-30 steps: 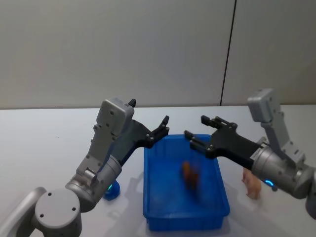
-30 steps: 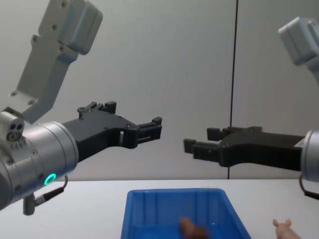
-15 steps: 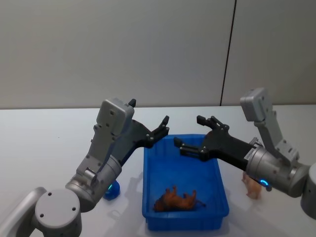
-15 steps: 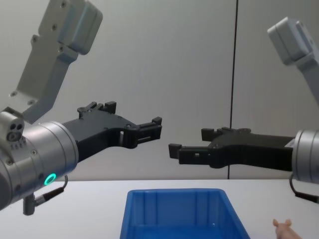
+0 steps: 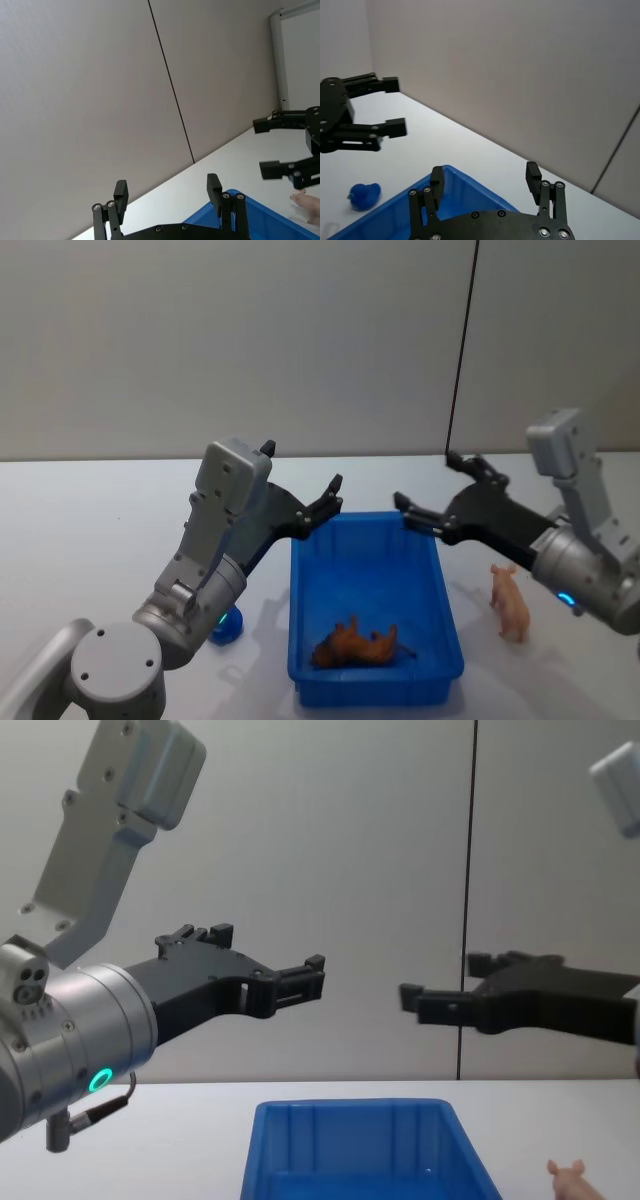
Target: Pick up the two dolls from the table and place them into the box.
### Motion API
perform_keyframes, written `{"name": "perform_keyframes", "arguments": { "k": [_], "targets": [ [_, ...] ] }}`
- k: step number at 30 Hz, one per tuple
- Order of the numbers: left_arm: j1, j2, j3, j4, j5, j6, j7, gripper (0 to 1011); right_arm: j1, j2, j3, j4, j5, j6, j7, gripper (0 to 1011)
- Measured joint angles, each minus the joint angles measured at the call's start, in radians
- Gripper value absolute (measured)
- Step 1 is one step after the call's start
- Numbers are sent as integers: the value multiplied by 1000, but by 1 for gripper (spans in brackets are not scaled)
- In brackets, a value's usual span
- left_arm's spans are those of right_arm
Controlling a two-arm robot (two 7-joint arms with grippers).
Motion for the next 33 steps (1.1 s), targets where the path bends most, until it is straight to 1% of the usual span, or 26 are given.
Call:
{"name": "perform_keyframes", "arguments": {
  "k": [1,2,4,10,13,15,17,18,20,21,23,30,33],
  "targets": [
    [0,0,0,0,0,0,0,1003,-5,6,5,-5,0,-4,-17,1001],
    [0,0,0,0,0,0,0,1003,-5,6,5,-5,0,-4,-17,1001],
    [0,0,0,0,0,0,0,1003,-14,16,14,-13,1,-8,-40,1001],
    [0,0,0,0,0,0,0,1003,-50,47,38,-40,17,-17,-113,1001],
    [0,0,0,0,0,0,0,1003,-80,65,51,-63,33,-22,-152,1001],
    [0,0,0,0,0,0,0,1003,-109,80,60,-84,47,-25,-183,1001],
    [0,0,0,0,0,0,0,1003,-128,88,66,-98,57,-28,-202,1001],
    [0,0,0,0,0,0,0,1003,-147,97,71,-112,68,-32,-222,1001],
    [0,0,0,0,0,0,0,1003,-166,104,75,-125,78,-35,-238,1001],
    [0,0,0,0,0,0,0,1003,-187,112,79,-140,89,-40,-252,1001],
    [0,0,0,0,0,0,0,1003,-213,123,84,-156,102,-44,-271,1001],
    [0,0,0,0,0,0,0,1003,-283,144,92,-201,134,-55,-310,1001],
    [0,0,0,0,0,0,0,1003,-301,148,93,-212,141,-56,-321,1001]
  ]
}}
